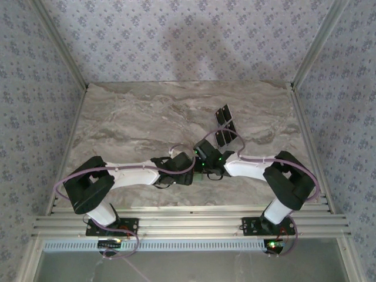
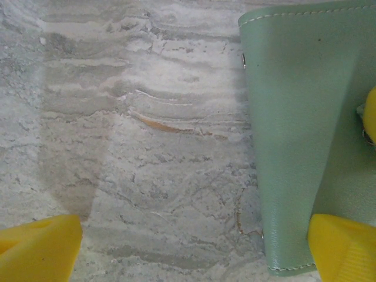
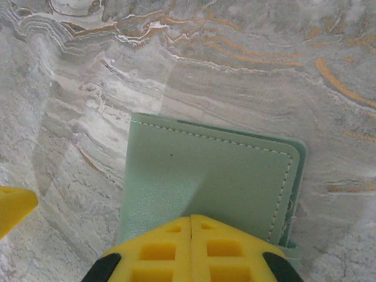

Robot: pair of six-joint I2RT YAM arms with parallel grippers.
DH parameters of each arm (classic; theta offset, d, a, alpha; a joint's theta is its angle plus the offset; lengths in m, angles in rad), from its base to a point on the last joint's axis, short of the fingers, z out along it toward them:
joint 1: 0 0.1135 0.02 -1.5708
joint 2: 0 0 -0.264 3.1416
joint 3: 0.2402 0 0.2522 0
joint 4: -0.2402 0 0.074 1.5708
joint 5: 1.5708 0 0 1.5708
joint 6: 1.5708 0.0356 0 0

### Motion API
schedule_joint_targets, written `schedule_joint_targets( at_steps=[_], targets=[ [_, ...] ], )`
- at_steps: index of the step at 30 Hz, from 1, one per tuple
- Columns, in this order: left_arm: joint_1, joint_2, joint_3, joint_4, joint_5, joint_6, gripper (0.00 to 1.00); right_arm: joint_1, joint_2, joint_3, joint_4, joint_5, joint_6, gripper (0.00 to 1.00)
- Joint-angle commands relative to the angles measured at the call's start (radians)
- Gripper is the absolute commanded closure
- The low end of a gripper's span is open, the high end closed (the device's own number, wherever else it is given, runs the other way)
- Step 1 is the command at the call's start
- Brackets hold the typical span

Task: Put the credit cards into the card holder
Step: Close the button on the card holder.

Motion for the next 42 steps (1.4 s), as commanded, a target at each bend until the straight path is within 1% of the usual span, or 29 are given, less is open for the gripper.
schedule_joint_targets(
  at_steps=[1,6,16,27,33,39,40,42],
  targets=[
    [-0.005,-0.009,-0.007,-0.045,-0.024,-0.009,0.02,0.053,0.074,-0.105,-0.15,-0.05,0.046,1.0],
    [-0.005,-0.009,-0.006,-0.05,-0.029,-0.013,0.02,0.088,0.07,-0.125,-0.142,-0.026,0.052,1.0],
    [-0.005,-0.024,-0.012,-0.065,-0.045,-0.024,0.02,0.172,0.039,-0.154,-0.149,0.095,0.028,1.0],
    [-0.005,-0.026,-0.002,-0.069,-0.053,-0.024,0.02,0.187,0.062,-0.18,-0.137,0.113,0.032,1.0],
    [-0.005,-0.031,0.029,-0.088,-0.071,-0.016,0.02,0.173,0.046,-0.102,-0.19,0.1,0.004,1.0],
    [-0.002,-0.055,0.054,-0.114,-0.095,-0.009,0.02,0.109,0.021,0.055,-0.244,0.054,-0.04,0.89],
    [-0.003,-0.062,0.058,-0.12,-0.099,-0.009,0.02,0.096,0.017,0.084,-0.247,0.047,-0.052,0.85],
    [-0.003,-0.075,0.065,-0.132,-0.109,-0.006,0.02,0.071,0.009,0.131,-0.258,0.036,-0.066,0.73]
  ],
)
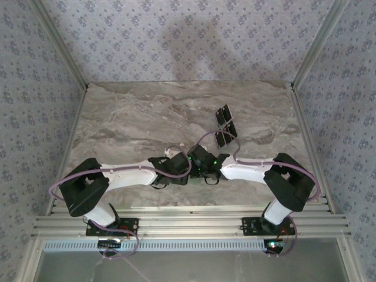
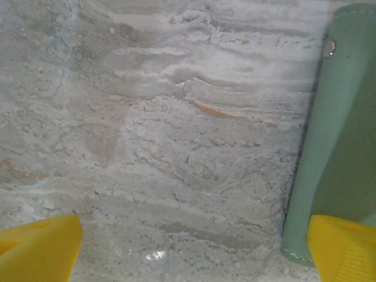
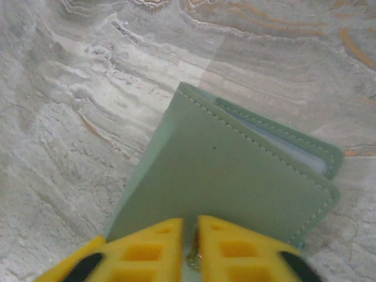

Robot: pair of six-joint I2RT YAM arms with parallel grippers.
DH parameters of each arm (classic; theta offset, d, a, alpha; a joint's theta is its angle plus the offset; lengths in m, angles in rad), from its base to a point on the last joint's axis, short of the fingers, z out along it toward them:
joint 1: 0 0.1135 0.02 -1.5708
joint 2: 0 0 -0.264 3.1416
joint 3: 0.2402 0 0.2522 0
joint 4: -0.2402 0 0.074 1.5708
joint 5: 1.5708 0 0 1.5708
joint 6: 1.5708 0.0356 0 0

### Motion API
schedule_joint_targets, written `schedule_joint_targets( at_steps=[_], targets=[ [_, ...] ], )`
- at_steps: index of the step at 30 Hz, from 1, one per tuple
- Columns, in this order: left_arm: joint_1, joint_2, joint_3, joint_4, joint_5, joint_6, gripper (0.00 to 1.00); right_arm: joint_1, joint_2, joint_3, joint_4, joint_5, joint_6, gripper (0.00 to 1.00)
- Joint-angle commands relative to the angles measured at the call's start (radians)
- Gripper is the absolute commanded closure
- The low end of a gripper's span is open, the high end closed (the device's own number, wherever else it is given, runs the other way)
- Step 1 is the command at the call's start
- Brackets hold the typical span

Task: Put the credit cards into the card holder
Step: Close the button on the card holder, then reset both arms

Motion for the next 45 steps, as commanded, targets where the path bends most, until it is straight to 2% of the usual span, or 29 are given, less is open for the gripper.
schedule_joint_targets(
  at_steps=[1,3,7,9,11,13,14,18,19,23,27,29,31,33,36,40,45],
  targets=[
    [-0.004,-0.04,0.062,-0.029,-0.047,0.015,0.02,-0.022,0.009,0.086,-0.127,-0.065,-0.044,0.67],
    [-0.002,-0.058,0.069,-0.039,-0.06,0.017,0.02,-0.043,-0.001,0.124,-0.141,-0.073,-0.05,0.57],
    [0.002,-0.105,0.09,-0.062,-0.099,0.017,0.02,-0.096,-0.047,0.174,-0.156,-0.082,-0.047,0.43],
    [0.004,-0.139,0.1,-0.076,-0.129,0.015,0.02,-0.122,-0.082,0.187,-0.179,-0.077,-0.044,0.36],
    [0.009,-0.184,0.11,-0.101,-0.17,0.016,0.01,-0.155,-0.132,0.191,-0.216,-0.074,-0.044,0.24],
    [0.022,-0.238,0.123,-0.134,-0.221,0.019,0.01,-0.189,-0.188,0.188,-0.246,-0.07,-0.052,0.19],
    [0.034,-0.269,0.127,-0.15,-0.243,0.022,0.0,-0.209,-0.221,0.185,-0.266,-0.066,-0.057,0.12],
    [0.136,-0.41,0.121,-0.167,-0.317,0.072,0.0,-0.321,-0.364,0.178,-0.329,-0.035,-0.097,0.08],
    [0.168,-0.443,0.115,-0.159,-0.324,0.091,0.0,-0.352,-0.397,0.184,-0.349,-0.016,-0.107,0.0],
    [0.296,-0.579,0.061,-0.065,-0.393,0.208,0.0,-0.491,-0.506,0.212,-0.398,0.111,-0.182,0.0],
    [0.393,-0.713,-0.061,0.196,-0.458,0.467,0.0,-0.681,-0.557,0.195,-0.394,0.183,-0.238,0.0],
    [0.471,-0.75,-0.109,0.289,-0.442,0.541,0.0,-0.761,-0.587,0.132,-0.302,0.214,-0.26,0.0],
    [0.576,-0.76,-0.154,0.354,-0.372,0.577,0.0,-0.839,-0.607,0.07,-0.225,0.238,-0.259,0.0],
    [0.681,-0.748,-0.196,0.413,-0.282,0.603,0.0,-0.9,-0.627,-0.009,-0.12,0.25,-0.296,0.0],
    [0.776,-0.708,-0.267,0.523,-0.198,0.643,0.0,-0.964,-0.614,-0.082,-0.025,0.274,-0.356,0.0],
    [0.819,-0.617,-0.37,0.713,-0.164,0.696,0.0,-1.008,-0.537,-0.149,0.061,0.311,-0.383,0.0],
    [0.841,-0.442,-0.471,0.933,-0.154,0.747,0.0,-1.009,-0.432,-0.281,0.289,0.315,-0.465,0.0]
  ],
)
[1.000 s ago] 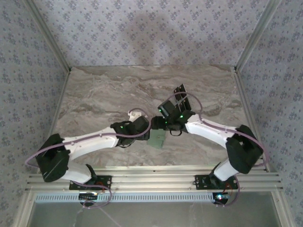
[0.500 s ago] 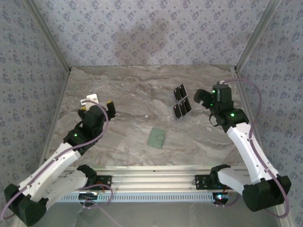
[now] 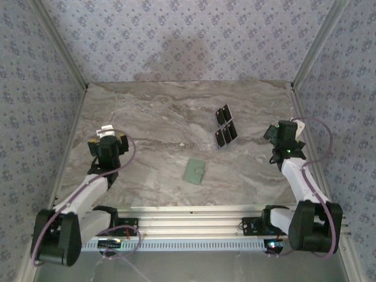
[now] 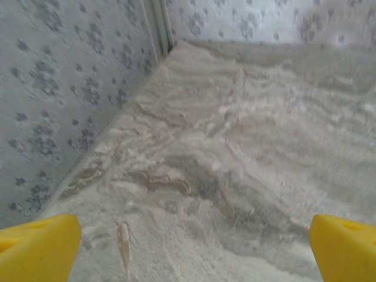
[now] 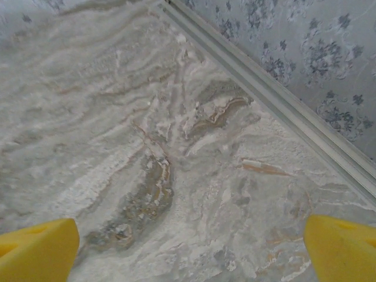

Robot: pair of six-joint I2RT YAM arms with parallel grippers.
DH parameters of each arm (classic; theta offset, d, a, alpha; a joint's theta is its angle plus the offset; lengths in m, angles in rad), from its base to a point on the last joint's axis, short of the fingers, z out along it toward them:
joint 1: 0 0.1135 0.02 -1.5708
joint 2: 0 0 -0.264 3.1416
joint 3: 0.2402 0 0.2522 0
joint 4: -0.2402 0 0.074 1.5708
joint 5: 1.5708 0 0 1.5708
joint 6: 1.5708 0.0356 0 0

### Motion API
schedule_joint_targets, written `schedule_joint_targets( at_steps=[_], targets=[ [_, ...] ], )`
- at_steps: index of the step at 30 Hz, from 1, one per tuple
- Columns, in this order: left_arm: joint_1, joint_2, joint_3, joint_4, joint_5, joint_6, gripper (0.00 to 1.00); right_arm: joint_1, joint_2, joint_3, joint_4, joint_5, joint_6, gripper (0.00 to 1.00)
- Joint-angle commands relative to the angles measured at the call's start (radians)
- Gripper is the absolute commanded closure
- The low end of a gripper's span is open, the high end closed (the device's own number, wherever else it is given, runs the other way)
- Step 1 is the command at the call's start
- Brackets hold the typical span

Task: Put the credit cards into the card holder
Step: Reset both arms

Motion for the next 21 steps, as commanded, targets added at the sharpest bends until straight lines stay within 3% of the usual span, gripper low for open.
schedule_joint_targets(
  at_steps=[1,5,9,14,16,17,19,21],
  targets=[
    [0.014,0.082,-0.053,0.26,0.035,0.075,0.0,-0.002,0.06,-0.078,0.209,0.036,-0.084,0.0],
    [0.07,0.199,-0.079,0.407,0.113,0.076,0.0,0.005,0.116,-0.158,0.41,0.001,-0.175,0.0],
    [0.125,0.3,-0.019,0.44,0.221,0.073,0.0,0.003,0.171,-0.238,0.632,-0.107,-0.289,0.0],
    [0.15,0.496,-0.003,0.612,0.326,0.078,0.0,-0.008,0.216,-0.227,0.696,-0.266,-0.306,0.0],
    [0.168,0.472,0.023,0.513,0.367,0.064,0.0,0.0,0.262,-0.267,0.828,-0.29,-0.296,0.0],
    [0.172,0.489,0.014,0.564,0.373,0.066,0.0,0.02,0.302,-0.295,0.918,-0.261,-0.309,0.0],
    [0.18,0.477,0.028,0.514,0.392,0.061,0.0,0.06,0.399,-0.323,1.07,-0.24,-0.363,0.0],
    [0.187,0.478,0.031,0.514,0.405,0.057,0.0,0.078,0.369,-0.276,0.929,-0.264,-0.387,0.0]
  ],
)
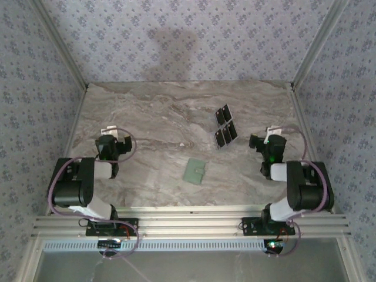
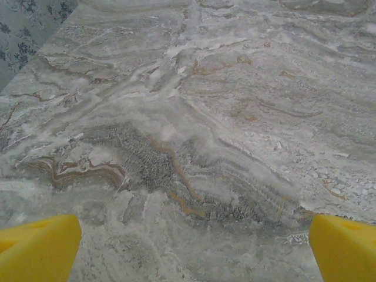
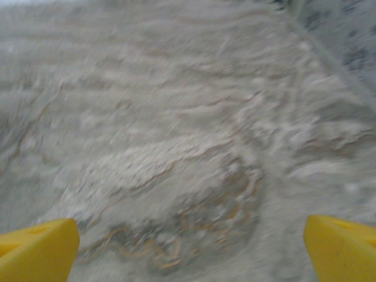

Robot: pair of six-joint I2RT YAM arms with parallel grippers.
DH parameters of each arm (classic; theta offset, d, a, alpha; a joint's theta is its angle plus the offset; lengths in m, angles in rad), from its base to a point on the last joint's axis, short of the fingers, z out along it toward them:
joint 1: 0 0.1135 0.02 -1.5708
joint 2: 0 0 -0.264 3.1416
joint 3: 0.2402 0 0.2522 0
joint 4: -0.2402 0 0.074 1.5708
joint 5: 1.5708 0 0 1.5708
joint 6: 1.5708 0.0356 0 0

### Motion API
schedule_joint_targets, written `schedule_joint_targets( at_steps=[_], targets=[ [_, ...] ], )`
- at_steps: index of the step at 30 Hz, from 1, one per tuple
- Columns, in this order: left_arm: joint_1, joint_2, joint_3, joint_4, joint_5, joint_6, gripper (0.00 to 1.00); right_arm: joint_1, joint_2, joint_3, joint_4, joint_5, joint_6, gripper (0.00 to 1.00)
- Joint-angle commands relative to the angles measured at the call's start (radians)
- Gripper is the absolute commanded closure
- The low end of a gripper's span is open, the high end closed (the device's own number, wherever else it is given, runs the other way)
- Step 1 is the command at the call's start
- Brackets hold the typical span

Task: Put the credit cards into the card holder
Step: Reset both arms

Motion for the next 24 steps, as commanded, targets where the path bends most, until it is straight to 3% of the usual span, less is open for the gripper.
schedule_joint_targets(
  at_steps=[1,3,24],
  targets=[
    [0.017,-0.004,0.032,0.033,0.07,-0.003,0.0,0.014,0.017,0.03,0.051,-0.06,-0.063,0.0],
    [0.022,-0.002,0.037,0.027,0.079,-0.006,0.0,-0.016,0.012,0.046,0.009,-0.111,-0.047,0.0],
    [0.023,-0.003,0.029,0.039,0.081,-0.004,0.0,-0.003,0.012,0.041,0.028,-0.092,-0.058,0.0]
  ],
)
